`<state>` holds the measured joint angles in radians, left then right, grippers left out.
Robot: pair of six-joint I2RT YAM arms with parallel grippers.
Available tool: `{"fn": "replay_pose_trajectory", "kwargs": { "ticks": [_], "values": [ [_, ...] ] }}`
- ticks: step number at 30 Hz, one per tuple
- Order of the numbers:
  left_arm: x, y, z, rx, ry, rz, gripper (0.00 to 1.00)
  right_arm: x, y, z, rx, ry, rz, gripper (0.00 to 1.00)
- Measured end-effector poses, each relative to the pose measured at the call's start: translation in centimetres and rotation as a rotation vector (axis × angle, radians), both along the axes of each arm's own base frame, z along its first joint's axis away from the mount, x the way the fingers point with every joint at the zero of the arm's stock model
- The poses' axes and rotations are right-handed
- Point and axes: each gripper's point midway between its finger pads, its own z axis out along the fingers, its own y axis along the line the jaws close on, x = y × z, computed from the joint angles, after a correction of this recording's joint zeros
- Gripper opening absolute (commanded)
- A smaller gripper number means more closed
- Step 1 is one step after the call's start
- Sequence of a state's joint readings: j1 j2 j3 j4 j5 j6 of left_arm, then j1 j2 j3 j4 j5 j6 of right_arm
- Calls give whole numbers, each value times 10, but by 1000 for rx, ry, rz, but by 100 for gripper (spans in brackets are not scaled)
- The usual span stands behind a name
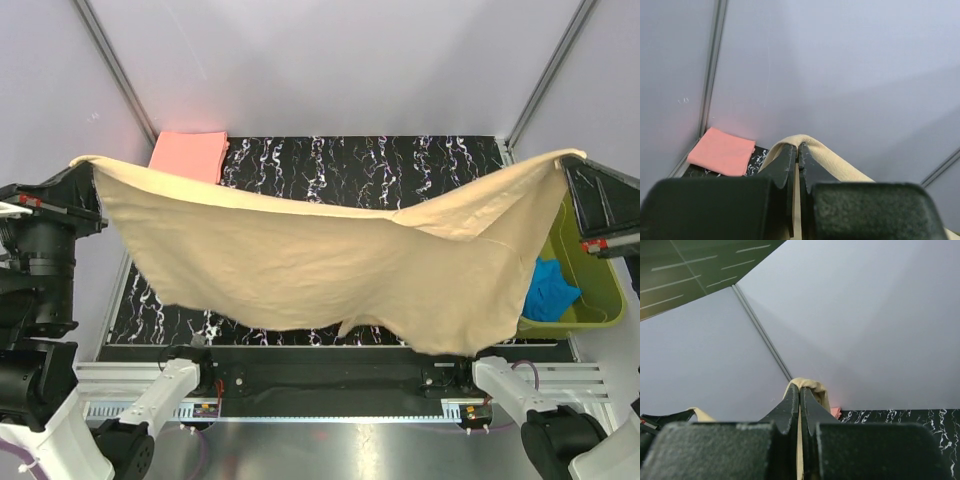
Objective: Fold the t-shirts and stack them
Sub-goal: Flatten the tshirt out
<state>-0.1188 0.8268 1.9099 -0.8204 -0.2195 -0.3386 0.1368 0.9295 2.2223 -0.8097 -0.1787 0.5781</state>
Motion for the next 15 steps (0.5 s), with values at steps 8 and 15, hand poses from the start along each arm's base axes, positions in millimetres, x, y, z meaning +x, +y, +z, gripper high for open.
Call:
{"fn": "replay_pose_trajectory", "kwargs": {
  "ticks": [8, 15],
  "values": [
    [59, 5, -41, 27, 157, 68, 0, 98, 15, -29, 32, 166, 20, 0],
    [173, -1, -209, 97, 598, 103, 1, 275, 38, -159, 23, 518, 5, 0]
  ]
}}
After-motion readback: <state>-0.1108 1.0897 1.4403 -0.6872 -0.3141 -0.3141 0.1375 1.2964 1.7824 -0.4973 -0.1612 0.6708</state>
